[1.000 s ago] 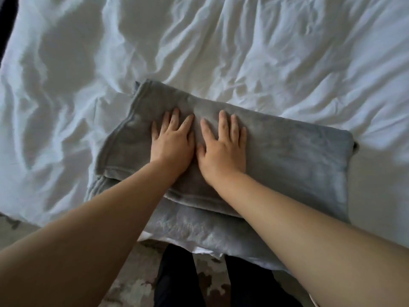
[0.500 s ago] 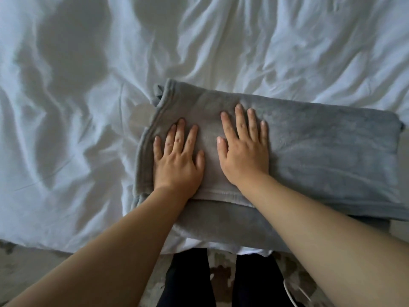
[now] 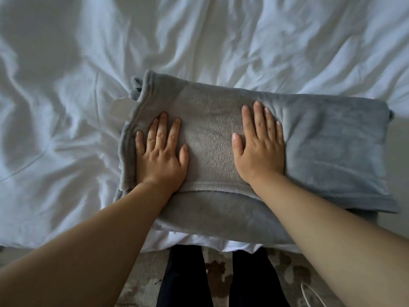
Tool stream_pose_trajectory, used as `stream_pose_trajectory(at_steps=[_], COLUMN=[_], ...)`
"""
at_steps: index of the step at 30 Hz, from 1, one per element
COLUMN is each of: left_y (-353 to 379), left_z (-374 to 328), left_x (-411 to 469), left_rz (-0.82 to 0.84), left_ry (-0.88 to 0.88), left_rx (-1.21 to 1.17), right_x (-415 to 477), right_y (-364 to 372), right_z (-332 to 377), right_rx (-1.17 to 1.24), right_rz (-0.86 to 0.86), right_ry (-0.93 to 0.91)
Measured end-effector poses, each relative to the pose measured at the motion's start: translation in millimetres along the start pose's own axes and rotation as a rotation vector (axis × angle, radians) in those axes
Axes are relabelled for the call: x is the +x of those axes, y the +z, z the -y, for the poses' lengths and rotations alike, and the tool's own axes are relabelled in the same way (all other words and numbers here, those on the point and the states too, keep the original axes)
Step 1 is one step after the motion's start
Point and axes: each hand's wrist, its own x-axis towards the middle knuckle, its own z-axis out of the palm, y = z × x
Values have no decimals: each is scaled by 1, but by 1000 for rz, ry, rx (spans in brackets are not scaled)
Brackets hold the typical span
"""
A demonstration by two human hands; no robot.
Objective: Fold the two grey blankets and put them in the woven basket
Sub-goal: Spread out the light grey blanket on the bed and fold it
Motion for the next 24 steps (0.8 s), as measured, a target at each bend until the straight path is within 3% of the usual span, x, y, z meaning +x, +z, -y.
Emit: stream_pose_trajectory(at_steps=[10, 14, 16, 19, 21, 24], left_y=[5, -20, -35, -38, -22, 12], left_z=[-15, -60, -99, -168, -208, -231], left_x=[1, 5, 2, -20, -42, -70], left_rz=[111, 220, 166, 49, 67, 221], left_ry=[-122, -329, -390, -215, -110, -176], left_rx=[104, 113, 51, -117, -166, -126], right_x=[-46, -53, -45, -30, -16, 8], right_y=[-18, -31, -40, -50, -53, -49], right_z=[-141, -143, -137, -131, -141, -189], right_rx=[-41, -32, 17, 72, 50, -7], right_rz=[55, 72, 66, 16, -16, 65], right_ry=[106, 108, 92, -88, -226, -122])
